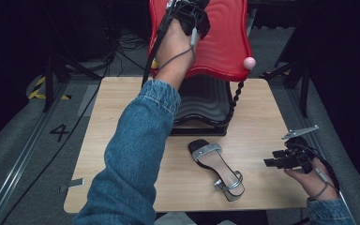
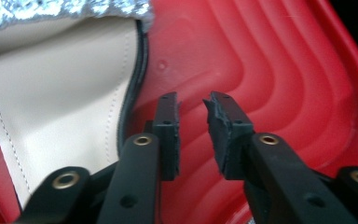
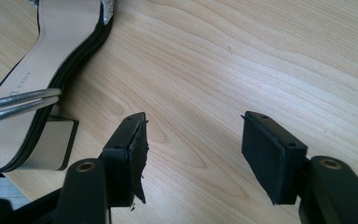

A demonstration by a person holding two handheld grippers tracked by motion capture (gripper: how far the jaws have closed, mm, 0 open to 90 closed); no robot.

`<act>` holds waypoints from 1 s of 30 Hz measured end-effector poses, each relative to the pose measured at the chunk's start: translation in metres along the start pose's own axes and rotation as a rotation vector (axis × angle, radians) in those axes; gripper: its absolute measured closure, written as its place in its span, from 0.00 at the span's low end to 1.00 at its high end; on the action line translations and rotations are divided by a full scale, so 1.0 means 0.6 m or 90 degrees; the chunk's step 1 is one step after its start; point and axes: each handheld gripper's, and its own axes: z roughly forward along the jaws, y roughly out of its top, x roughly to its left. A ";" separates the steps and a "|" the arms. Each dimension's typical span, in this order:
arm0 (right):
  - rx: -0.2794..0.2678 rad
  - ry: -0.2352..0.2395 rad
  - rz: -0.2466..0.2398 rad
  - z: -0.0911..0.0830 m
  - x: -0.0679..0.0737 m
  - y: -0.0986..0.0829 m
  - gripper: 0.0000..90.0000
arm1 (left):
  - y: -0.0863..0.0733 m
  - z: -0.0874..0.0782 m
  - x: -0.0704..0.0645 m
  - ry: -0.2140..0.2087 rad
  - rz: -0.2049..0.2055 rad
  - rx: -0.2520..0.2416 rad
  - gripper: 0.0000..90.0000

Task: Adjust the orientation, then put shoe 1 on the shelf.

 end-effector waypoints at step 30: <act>0.001 0.010 -0.042 0.008 0.027 0.041 0.46 | -0.149 -0.134 -0.011 -0.135 0.193 -0.009 0.70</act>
